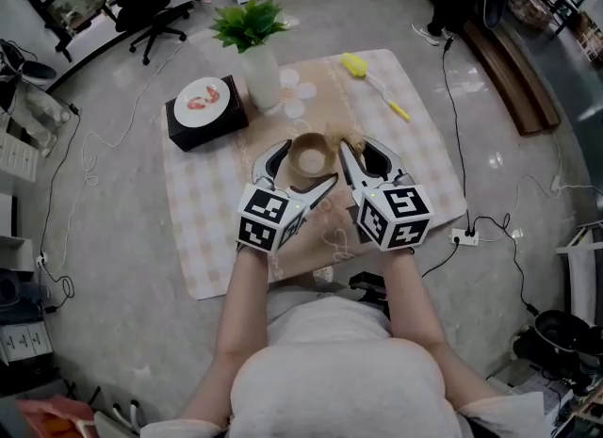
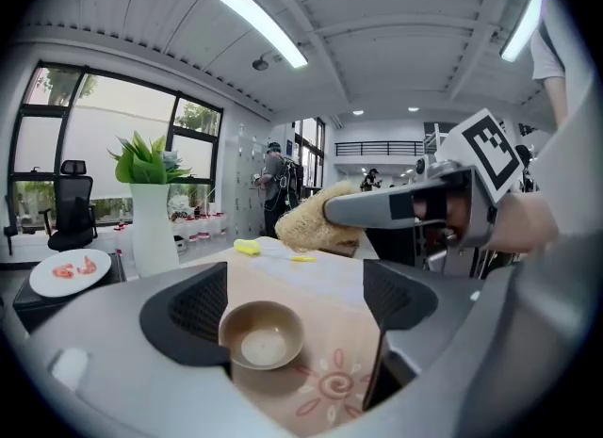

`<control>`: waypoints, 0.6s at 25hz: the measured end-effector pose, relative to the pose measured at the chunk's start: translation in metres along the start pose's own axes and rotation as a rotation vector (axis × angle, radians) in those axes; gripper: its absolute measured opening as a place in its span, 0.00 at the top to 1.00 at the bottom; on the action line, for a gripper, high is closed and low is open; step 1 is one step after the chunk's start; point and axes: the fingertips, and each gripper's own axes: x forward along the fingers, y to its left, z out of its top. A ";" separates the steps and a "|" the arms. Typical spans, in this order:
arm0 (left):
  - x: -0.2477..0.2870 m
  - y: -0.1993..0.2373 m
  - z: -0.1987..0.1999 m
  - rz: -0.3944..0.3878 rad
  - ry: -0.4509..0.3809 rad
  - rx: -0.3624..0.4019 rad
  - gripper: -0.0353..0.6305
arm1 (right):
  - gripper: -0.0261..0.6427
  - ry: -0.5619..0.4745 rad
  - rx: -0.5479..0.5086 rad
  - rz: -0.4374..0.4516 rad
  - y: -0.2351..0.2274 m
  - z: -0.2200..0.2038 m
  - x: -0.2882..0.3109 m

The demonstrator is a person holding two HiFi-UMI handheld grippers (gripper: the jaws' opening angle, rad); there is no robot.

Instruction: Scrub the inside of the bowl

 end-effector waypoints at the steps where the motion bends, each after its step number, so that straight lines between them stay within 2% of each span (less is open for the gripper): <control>1: 0.002 0.000 -0.003 -0.002 0.009 0.001 0.26 | 0.81 0.002 0.000 0.008 -0.001 -0.001 0.002; 4: 0.006 0.005 -0.009 0.003 0.028 0.001 0.23 | 0.81 0.007 -0.004 0.022 -0.005 -0.004 0.009; 15: 0.024 0.021 -0.053 0.009 0.131 -0.015 0.25 | 0.81 0.060 0.027 0.011 -0.020 -0.032 0.029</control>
